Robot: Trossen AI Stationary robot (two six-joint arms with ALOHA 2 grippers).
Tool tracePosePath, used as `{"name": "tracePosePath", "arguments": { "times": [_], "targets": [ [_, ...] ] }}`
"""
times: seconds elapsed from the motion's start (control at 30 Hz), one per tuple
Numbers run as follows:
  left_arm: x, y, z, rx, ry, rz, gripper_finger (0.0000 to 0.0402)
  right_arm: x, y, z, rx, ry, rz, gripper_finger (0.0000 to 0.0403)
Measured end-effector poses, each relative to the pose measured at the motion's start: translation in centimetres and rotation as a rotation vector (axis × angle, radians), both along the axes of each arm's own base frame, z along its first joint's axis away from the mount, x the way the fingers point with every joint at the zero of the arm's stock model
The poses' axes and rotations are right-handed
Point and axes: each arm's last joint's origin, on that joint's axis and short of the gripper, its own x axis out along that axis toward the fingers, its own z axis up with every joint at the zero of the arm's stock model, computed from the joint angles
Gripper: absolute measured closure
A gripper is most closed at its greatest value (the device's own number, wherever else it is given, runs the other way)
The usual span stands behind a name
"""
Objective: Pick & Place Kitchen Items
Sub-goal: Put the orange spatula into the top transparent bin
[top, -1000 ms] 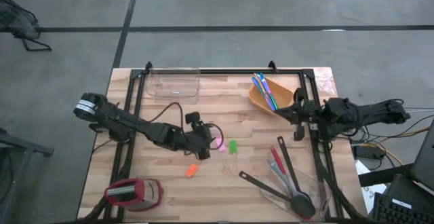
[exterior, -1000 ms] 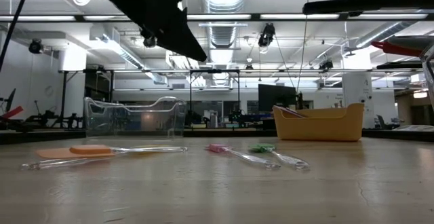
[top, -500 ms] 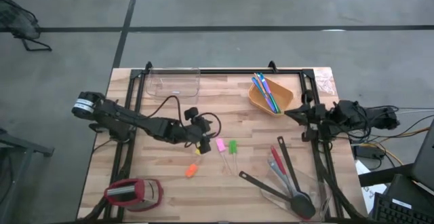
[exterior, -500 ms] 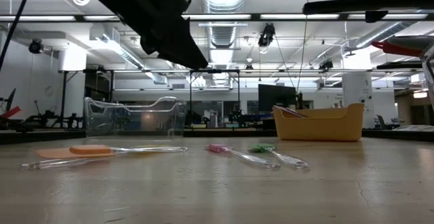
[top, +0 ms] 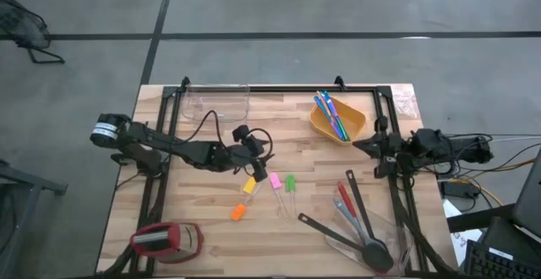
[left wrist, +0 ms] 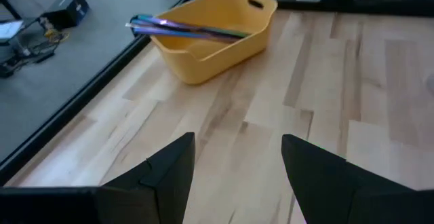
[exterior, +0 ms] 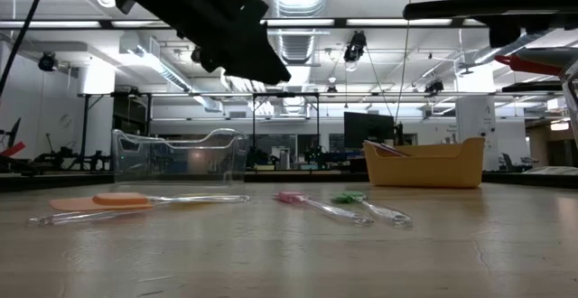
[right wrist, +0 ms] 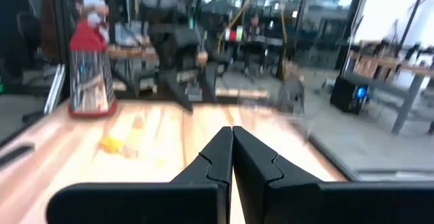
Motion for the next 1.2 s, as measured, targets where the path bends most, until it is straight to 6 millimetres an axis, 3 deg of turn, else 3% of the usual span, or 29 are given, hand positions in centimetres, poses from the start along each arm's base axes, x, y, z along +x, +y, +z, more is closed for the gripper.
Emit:
{"name": "tracePosePath", "arguments": {
  "times": [0.13,0.4,1.2],
  "targets": [
    [0.2,0.1,0.4,-0.013,-0.035,0.007,0.0174,0.0,0.0,-1.1,0.036,0.092,-0.001,0.0394],
    [0.7,0.1,1.9,-0.027,-0.09,0.012,0.0174,0.2,0.0,-1.4,0.076,0.083,-0.002,0.0394],
    [0.7,0.1,1.9,-0.195,-0.173,0.084,0.0174,0.2,0.1,-1.5,0.076,0.085,0.0,0.0394]
  ]
}}
